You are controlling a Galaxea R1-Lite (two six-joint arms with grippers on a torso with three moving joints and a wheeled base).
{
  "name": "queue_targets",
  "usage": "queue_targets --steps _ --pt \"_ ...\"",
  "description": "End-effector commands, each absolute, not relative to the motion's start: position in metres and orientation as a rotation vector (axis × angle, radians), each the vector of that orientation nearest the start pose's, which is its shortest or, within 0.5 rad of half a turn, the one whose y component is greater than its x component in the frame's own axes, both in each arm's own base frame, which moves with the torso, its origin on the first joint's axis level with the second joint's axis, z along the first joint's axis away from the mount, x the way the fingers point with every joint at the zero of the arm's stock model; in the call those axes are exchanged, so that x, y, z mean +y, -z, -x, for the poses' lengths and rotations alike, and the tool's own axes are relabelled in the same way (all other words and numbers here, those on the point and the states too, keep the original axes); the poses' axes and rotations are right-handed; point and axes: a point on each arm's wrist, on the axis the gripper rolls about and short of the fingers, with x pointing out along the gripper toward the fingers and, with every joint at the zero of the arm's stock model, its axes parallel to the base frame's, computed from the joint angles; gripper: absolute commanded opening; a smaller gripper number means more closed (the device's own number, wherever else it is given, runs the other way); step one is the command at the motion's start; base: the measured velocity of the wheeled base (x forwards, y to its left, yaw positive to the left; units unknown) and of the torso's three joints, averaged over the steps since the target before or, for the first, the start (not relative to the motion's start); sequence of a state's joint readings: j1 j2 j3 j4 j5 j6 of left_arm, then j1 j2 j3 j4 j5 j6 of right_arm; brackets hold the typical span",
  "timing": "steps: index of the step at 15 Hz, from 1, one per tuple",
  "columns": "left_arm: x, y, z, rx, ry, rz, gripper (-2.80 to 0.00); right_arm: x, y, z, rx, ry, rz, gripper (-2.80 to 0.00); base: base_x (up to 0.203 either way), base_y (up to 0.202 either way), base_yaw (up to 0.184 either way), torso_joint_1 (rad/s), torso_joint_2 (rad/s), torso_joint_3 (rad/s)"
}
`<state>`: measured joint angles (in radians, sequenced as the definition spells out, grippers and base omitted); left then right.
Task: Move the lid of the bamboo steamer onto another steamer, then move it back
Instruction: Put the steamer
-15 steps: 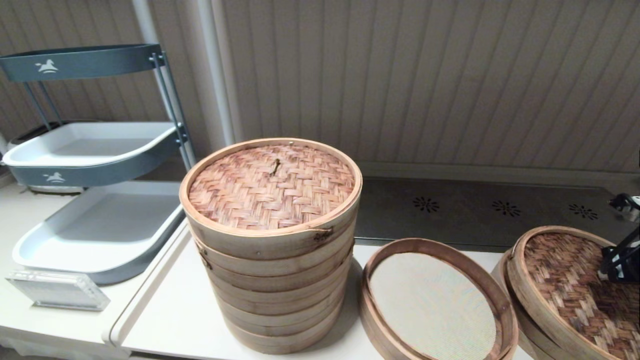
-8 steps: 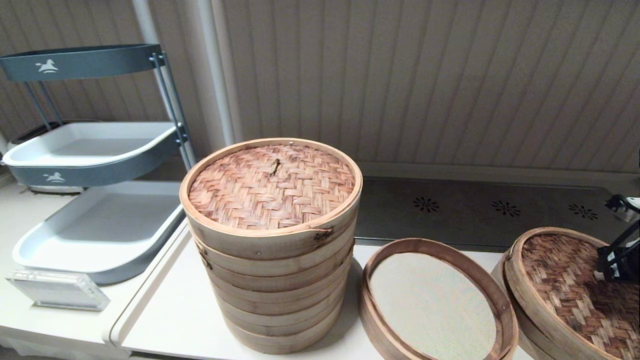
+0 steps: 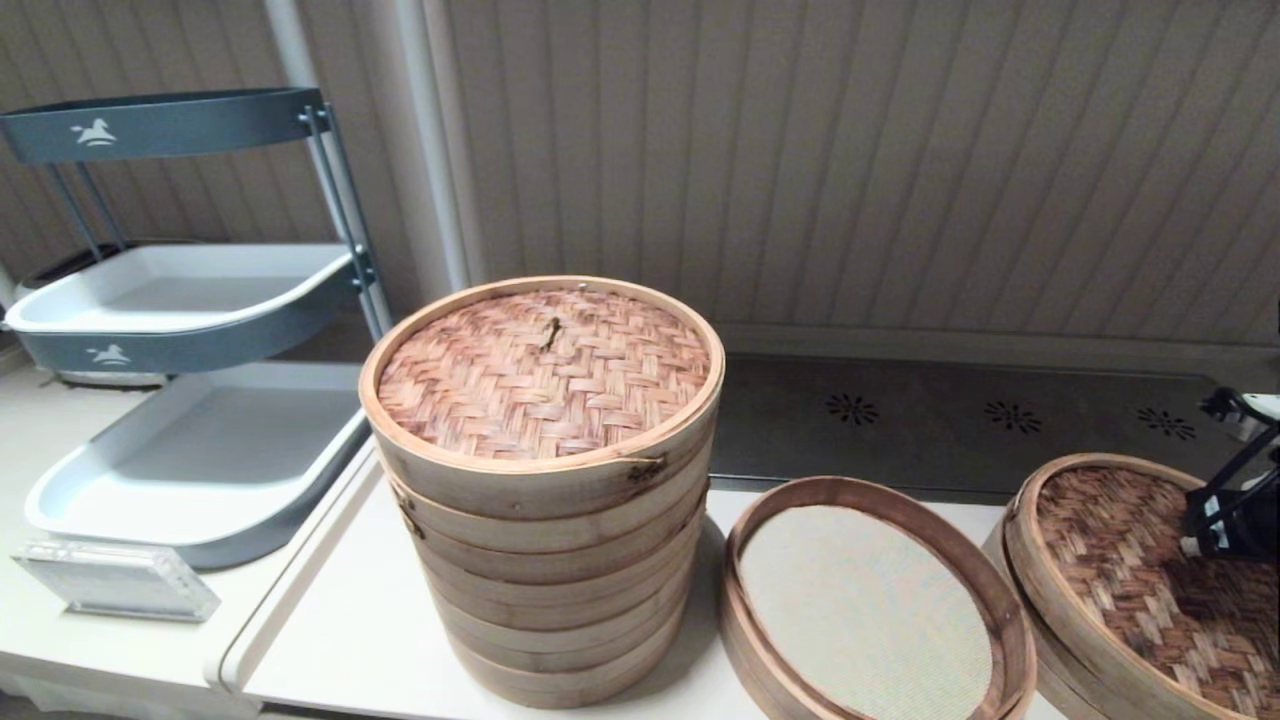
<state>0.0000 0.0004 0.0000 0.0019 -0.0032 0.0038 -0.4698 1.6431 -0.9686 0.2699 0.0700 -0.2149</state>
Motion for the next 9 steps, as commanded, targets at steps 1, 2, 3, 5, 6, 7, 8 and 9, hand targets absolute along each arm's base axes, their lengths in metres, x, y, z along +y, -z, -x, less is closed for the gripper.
queue_targets --steps 1,2,3,5,6,7,8,9 --pt "-0.0001 -0.0745 0.0225 0.006 0.003 -0.005 -2.80 -0.1206 -0.1628 -0.2406 0.960 0.265 -0.059 -2.80 0.000 0.000 0.000 0.000 0.00 0.000" --pt "-0.0001 -0.0745 0.0225 0.006 0.003 -0.005 -2.80 -0.1211 -0.1619 -0.2414 0.962 0.264 -0.061 -2.80 0.000 0.000 0.000 0.000 0.00 0.000" --pt "-0.0001 -0.0745 0.0225 0.006 0.003 -0.005 -2.80 -0.1209 -0.1609 -0.2422 0.966 0.263 -0.061 -2.80 0.000 0.000 0.000 0.000 0.00 0.000" --pt "-0.0001 -0.0745 0.0225 0.007 0.003 -0.004 -2.80 -0.1216 -0.1587 -0.2441 0.972 0.262 -0.063 -2.80 0.000 0.000 0.000 0.000 0.00 0.000" --pt "-0.0001 -0.0745 0.0225 0.006 0.003 -0.003 -2.80 -0.1229 -0.1576 -0.2467 0.966 0.263 -0.061 -2.80 0.000 0.000 0.000 0.000 0.00 0.000" --pt "-0.0001 -0.0744 0.0225 0.007 0.003 -0.004 -2.80 -0.1232 -0.1573 -0.2473 0.965 0.262 -0.060 -2.80 0.000 0.000 0.000 0.000 0.00 0.000" --pt "-0.0001 -0.0745 0.0225 0.006 0.003 -0.005 -2.80 -0.1244 -0.1549 -0.2488 0.972 0.262 -0.063 -2.80 0.000 0.000 0.000 0.000 0.00 0.000" --pt "-0.0001 -0.0745 0.0225 0.006 0.003 -0.005 -2.80 -0.1244 -0.1549 -0.2488 0.971 0.263 -0.063 -2.80 0.000 0.000 0.000 0.000 0.00 0.000"
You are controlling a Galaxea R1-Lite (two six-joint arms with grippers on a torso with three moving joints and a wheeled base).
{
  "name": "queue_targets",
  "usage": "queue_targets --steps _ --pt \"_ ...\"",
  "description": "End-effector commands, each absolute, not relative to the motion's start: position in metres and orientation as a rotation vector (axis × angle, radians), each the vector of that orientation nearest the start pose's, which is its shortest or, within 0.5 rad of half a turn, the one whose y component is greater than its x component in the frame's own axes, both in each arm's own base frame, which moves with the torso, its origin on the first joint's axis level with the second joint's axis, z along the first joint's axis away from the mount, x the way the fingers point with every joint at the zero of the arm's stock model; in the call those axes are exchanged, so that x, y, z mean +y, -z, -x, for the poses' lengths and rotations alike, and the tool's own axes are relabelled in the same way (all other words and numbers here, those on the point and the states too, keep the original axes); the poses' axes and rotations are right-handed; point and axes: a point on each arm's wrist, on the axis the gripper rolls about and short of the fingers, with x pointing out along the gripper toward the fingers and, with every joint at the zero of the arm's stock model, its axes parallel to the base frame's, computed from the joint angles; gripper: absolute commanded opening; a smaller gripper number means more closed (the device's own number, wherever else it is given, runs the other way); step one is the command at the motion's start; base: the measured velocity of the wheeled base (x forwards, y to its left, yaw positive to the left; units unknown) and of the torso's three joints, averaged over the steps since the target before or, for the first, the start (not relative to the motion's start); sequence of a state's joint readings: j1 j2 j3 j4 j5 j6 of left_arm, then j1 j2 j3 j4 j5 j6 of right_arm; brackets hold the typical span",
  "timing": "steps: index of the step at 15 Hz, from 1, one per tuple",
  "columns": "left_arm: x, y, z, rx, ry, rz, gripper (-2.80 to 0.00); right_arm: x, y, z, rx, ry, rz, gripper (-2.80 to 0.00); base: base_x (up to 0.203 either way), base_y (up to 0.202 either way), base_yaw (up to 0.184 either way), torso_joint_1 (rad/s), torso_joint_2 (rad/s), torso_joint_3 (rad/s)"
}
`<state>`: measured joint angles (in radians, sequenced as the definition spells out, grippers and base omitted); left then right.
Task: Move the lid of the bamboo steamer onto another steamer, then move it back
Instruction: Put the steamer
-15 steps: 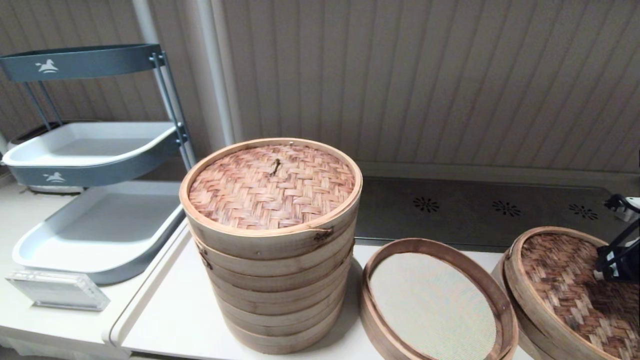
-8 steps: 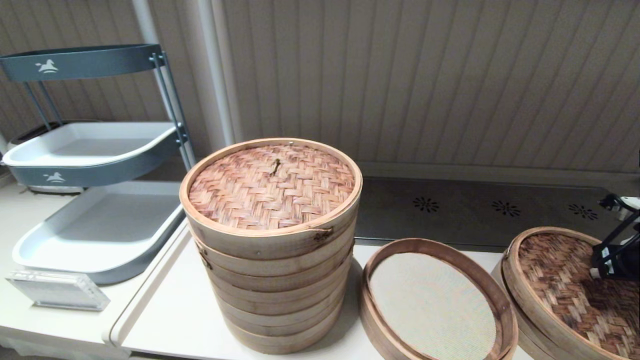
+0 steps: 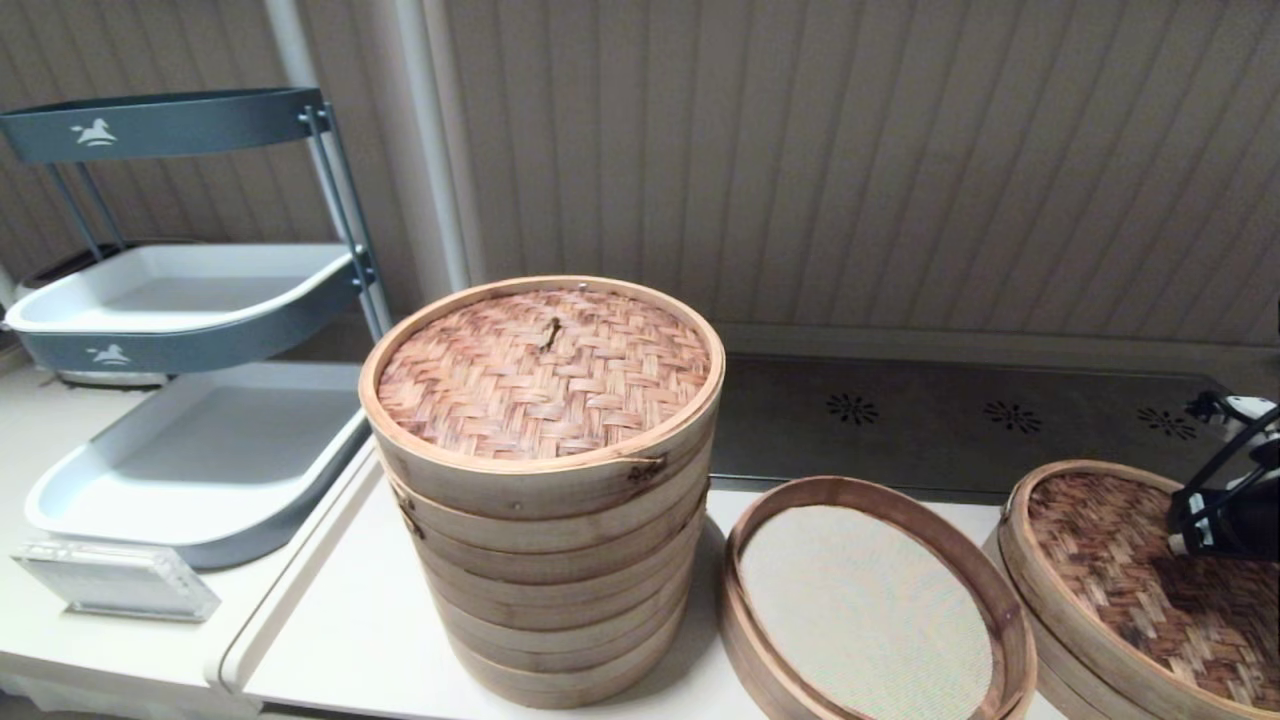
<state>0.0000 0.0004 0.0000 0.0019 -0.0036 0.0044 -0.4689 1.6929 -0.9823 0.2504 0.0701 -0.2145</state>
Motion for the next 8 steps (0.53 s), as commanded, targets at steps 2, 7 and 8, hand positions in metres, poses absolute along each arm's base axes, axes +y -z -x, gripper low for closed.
queue_targets --steps 2,7,8 --pt "-0.0001 -0.0744 0.0225 0.007 0.003 -0.003 -2.80 -0.1264 -0.1550 -0.2500 0.970 0.267 -0.064 -2.80 0.000 0.000 0.000 0.000 0.00 0.000" --pt "-0.0001 -0.0745 0.0225 0.006 0.003 -0.003 -2.80 -0.1254 -0.1525 -0.2489 0.980 0.264 -0.067 -2.80 0.000 0.000 0.000 0.000 0.00 0.000" --pt "-0.0001 -0.0745 0.0225 0.006 0.003 -0.003 -2.80 -0.1255 -0.1522 -0.2490 0.981 0.264 -0.067 -2.80 0.000 0.000 0.000 0.000 0.00 0.000"
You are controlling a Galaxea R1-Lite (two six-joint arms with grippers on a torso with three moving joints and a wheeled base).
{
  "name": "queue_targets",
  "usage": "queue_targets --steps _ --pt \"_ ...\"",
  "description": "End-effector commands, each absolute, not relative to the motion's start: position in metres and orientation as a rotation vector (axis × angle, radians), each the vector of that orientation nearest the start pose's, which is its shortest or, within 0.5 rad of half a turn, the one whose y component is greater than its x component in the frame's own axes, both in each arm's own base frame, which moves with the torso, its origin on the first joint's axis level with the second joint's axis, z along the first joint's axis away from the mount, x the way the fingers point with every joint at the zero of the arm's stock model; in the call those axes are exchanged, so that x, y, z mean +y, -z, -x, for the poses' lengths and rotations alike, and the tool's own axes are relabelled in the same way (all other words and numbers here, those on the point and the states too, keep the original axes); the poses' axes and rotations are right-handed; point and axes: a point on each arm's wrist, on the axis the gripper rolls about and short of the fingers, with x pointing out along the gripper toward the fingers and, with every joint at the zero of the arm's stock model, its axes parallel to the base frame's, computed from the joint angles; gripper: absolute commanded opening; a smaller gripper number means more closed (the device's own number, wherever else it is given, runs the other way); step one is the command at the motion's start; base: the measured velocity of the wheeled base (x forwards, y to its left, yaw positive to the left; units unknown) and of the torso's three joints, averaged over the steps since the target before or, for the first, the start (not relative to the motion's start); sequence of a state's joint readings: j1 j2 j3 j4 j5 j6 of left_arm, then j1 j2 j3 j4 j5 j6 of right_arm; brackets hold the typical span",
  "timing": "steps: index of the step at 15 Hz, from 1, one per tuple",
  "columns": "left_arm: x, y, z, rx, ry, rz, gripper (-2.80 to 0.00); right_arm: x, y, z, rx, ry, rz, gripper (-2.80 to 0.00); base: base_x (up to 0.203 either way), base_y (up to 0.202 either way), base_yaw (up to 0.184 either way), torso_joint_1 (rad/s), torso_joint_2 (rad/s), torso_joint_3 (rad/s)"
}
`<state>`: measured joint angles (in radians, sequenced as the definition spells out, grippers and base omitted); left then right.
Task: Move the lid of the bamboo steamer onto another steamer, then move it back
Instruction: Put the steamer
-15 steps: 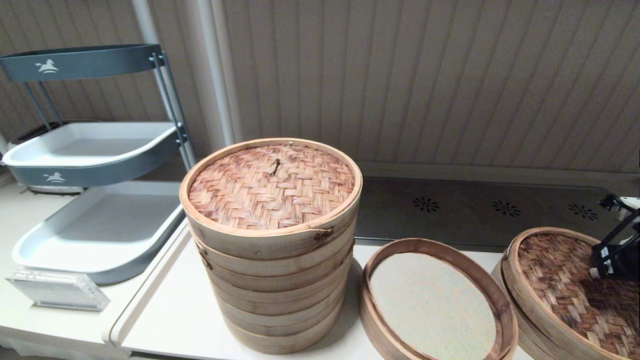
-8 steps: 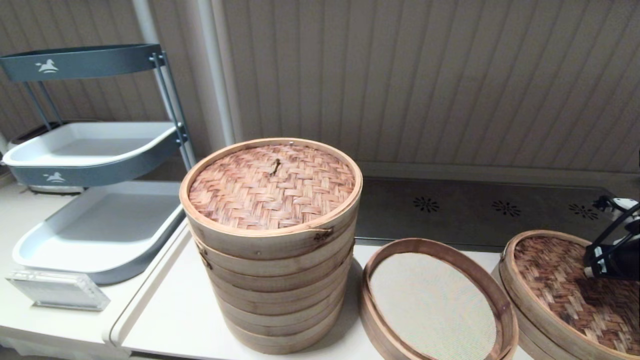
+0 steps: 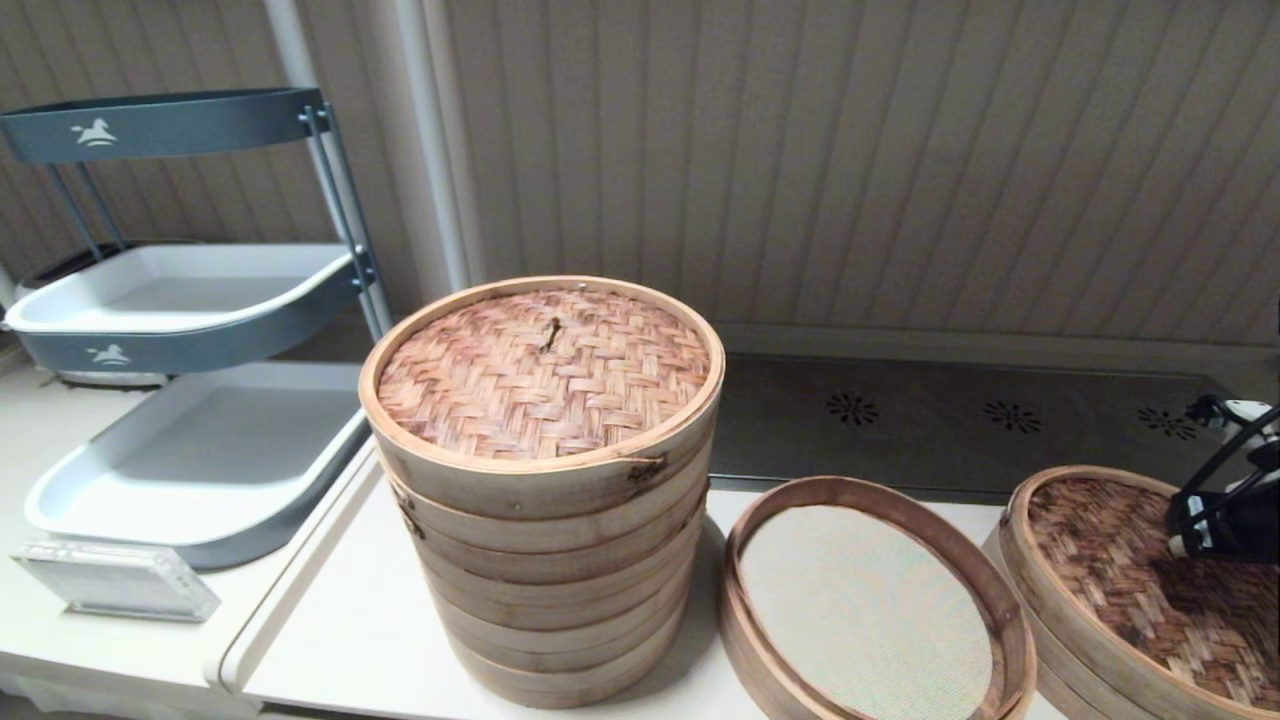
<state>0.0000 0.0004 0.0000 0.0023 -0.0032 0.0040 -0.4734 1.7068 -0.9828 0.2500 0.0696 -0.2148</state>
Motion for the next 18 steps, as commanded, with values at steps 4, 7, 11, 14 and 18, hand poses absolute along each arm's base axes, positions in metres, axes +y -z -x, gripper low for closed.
queue_targets --steps 4,7,11,14,18 --pt "0.000 -0.074 0.022 0.008 0.003 -0.005 -2.80 -0.125 -0.153 -0.248 0.976 0.266 -0.065 -2.80 0.000 0.000 0.000 0.000 0.00 0.000" --pt "0.000 -0.075 0.022 0.006 0.003 -0.005 -2.80 -0.126 -0.152 -0.248 0.979 0.267 -0.068 0.00 0.000 0.000 0.000 0.000 0.00 0.000" --pt "0.000 -0.075 0.022 0.006 0.003 -0.005 -2.80 -0.126 -0.161 -0.245 0.948 0.273 -0.067 0.00 0.000 0.000 0.000 0.000 0.00 0.000" --pt "0.000 -0.074 0.022 0.007 0.003 -0.004 -2.80 -0.119 -0.181 -0.231 0.876 0.260 -0.059 0.00 0.000 0.000 0.000 0.000 0.00 0.000" --pt "0.000 -0.074 0.022 0.008 0.003 -0.003 -2.80 -0.086 -0.231 -0.173 0.655 0.227 -0.012 -2.80 0.000 0.000 0.000 0.000 0.00 0.000"
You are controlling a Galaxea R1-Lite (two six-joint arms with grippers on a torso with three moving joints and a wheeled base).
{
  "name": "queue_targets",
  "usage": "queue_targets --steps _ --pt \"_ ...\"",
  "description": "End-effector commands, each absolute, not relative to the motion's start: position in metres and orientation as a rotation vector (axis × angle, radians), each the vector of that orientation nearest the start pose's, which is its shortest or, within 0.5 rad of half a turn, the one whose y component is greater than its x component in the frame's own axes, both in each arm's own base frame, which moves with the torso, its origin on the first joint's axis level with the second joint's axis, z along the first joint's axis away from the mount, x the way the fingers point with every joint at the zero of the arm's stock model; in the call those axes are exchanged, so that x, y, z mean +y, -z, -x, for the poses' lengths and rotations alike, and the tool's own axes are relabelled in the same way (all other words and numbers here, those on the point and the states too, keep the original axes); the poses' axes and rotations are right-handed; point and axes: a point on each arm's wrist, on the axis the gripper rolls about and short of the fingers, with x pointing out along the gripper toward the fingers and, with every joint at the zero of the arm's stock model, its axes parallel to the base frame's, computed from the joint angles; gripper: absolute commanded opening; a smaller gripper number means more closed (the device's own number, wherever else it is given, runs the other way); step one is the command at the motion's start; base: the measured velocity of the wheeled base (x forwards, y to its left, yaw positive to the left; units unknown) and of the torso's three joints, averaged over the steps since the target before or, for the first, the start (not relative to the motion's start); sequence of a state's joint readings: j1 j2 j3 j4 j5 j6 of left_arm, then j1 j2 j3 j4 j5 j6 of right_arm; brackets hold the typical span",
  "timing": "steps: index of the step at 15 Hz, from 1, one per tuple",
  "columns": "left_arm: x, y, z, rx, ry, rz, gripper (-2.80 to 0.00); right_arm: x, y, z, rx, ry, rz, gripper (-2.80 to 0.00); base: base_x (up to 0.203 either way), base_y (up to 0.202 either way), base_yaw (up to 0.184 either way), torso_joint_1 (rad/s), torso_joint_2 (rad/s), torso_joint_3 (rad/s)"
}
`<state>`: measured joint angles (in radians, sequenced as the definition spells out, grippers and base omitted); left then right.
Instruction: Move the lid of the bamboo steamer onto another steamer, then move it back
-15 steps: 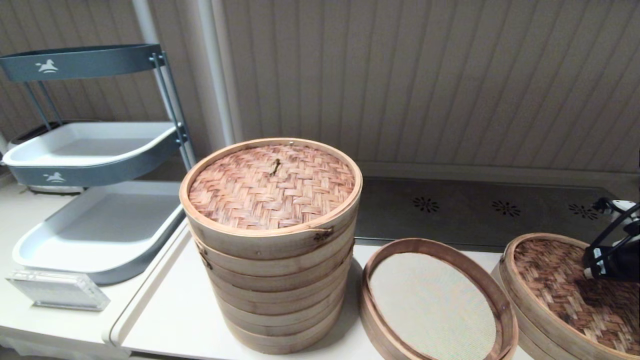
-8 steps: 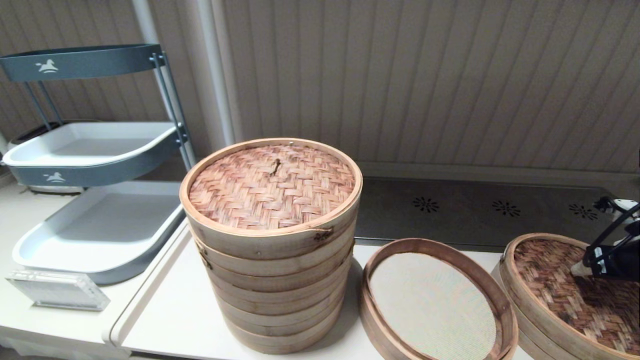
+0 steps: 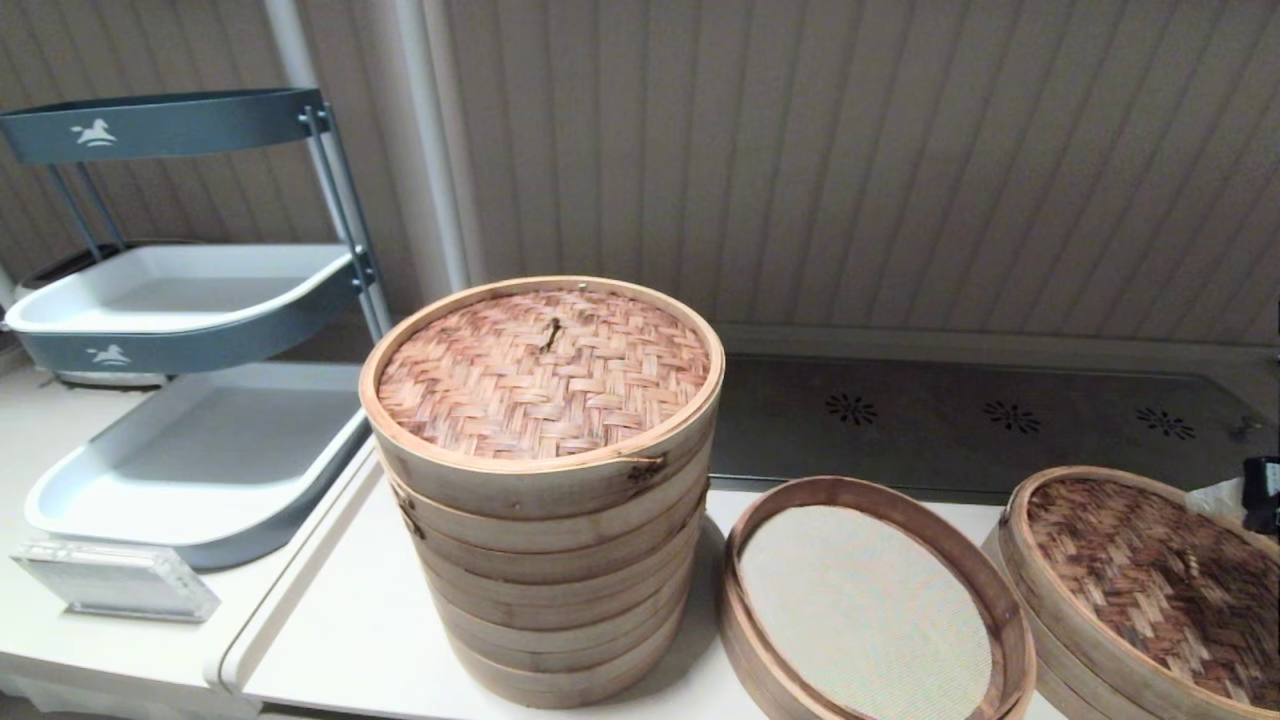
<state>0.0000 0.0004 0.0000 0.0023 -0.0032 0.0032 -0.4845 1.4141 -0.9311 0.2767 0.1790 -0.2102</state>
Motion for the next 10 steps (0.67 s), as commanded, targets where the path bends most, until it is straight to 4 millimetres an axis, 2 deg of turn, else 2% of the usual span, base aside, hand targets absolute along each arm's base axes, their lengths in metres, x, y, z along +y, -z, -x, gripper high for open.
queue_targets --steps 1,5,8,10 --pt "0.000 -0.074 0.022 0.008 0.003 -0.004 -2.80 -0.077 -0.237 -0.157 0.610 0.182 -0.018 -2.80 0.000 0.000 0.000 0.000 0.00 0.000" --pt "0.000 -0.074 0.022 0.007 0.003 -0.005 -2.80 -0.040 -0.245 -0.097 0.529 -0.057 -0.097 -2.80 0.000 0.000 0.000 0.000 0.00 0.000" --pt "0.000 -0.075 0.022 0.006 0.003 -0.004 -2.80 -0.014 -0.243 -0.054 0.500 -0.180 -0.131 -2.80 0.000 0.000 0.000 0.000 0.00 0.000" --pt "0.000 -0.074 0.022 0.008 0.003 -0.004 -2.80 0.000 -0.234 -0.033 0.502 -0.274 -0.150 -2.80 0.000 0.000 0.000 0.000 0.00 0.000"
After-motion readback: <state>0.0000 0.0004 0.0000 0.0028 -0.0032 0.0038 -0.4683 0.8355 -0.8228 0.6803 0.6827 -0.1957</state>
